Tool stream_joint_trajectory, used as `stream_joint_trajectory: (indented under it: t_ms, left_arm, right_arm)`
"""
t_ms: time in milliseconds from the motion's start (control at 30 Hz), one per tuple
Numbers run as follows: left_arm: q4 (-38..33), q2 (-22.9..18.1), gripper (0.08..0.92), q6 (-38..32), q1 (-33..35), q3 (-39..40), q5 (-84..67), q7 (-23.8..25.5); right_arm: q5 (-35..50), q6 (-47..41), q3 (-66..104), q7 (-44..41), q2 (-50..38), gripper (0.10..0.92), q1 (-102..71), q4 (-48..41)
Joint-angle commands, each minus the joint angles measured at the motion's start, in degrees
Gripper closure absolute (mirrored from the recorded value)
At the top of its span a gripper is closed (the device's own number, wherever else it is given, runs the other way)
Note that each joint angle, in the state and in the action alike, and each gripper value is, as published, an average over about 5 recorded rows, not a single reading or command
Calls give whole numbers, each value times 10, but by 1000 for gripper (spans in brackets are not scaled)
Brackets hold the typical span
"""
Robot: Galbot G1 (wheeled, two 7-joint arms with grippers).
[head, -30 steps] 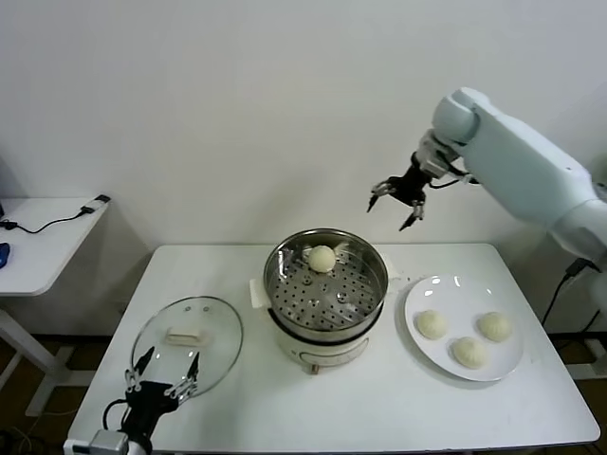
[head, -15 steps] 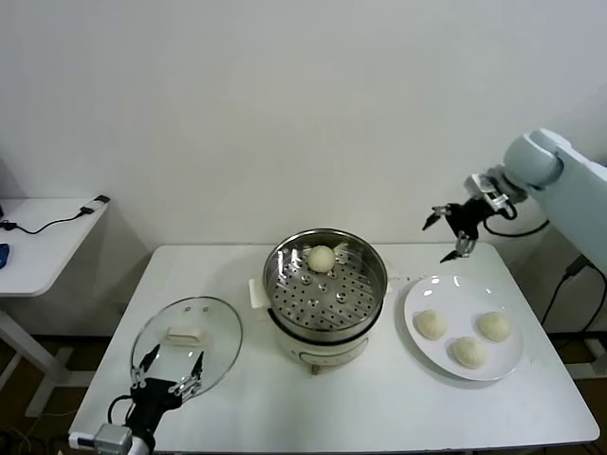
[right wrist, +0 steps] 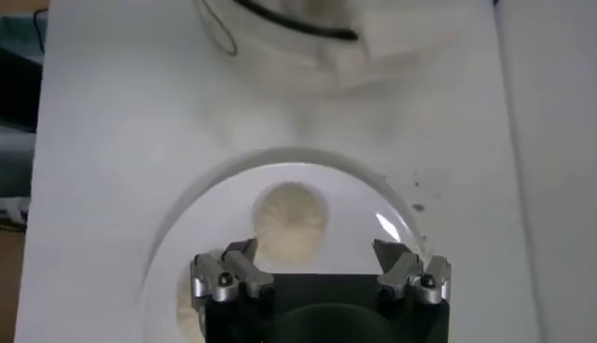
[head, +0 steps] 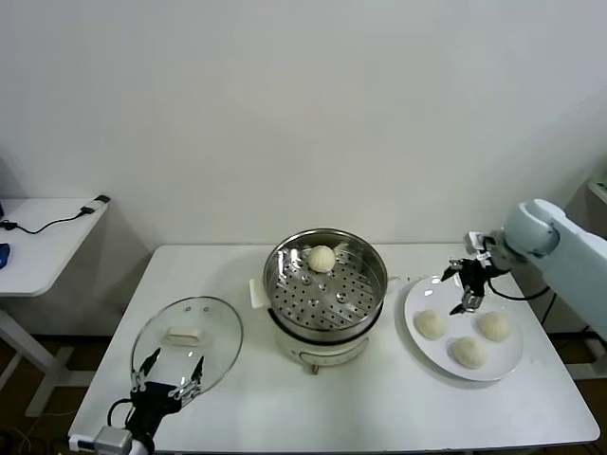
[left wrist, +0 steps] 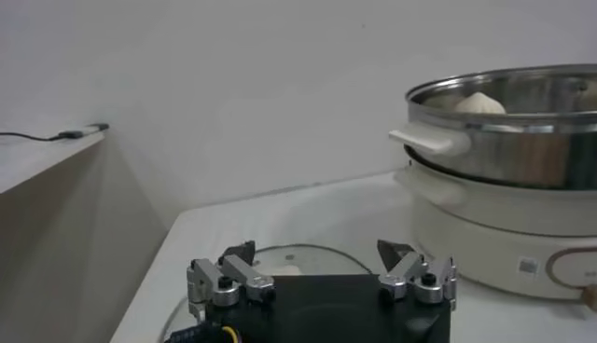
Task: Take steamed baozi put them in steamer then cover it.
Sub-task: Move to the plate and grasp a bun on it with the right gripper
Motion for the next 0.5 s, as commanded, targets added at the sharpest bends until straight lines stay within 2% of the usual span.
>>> stream_joint_trajectory:
  t_ms: [33,500]
  left_arm:
    - [-2,-1,177,-2,5,0,1,0]
    - [1,-4,177,-5,10,-1,3,0]
  right_arm:
    - [-56,-25,40,21,29,203,-73,-8]
    - [-91,-12,41,17,81,203,-68,-52]
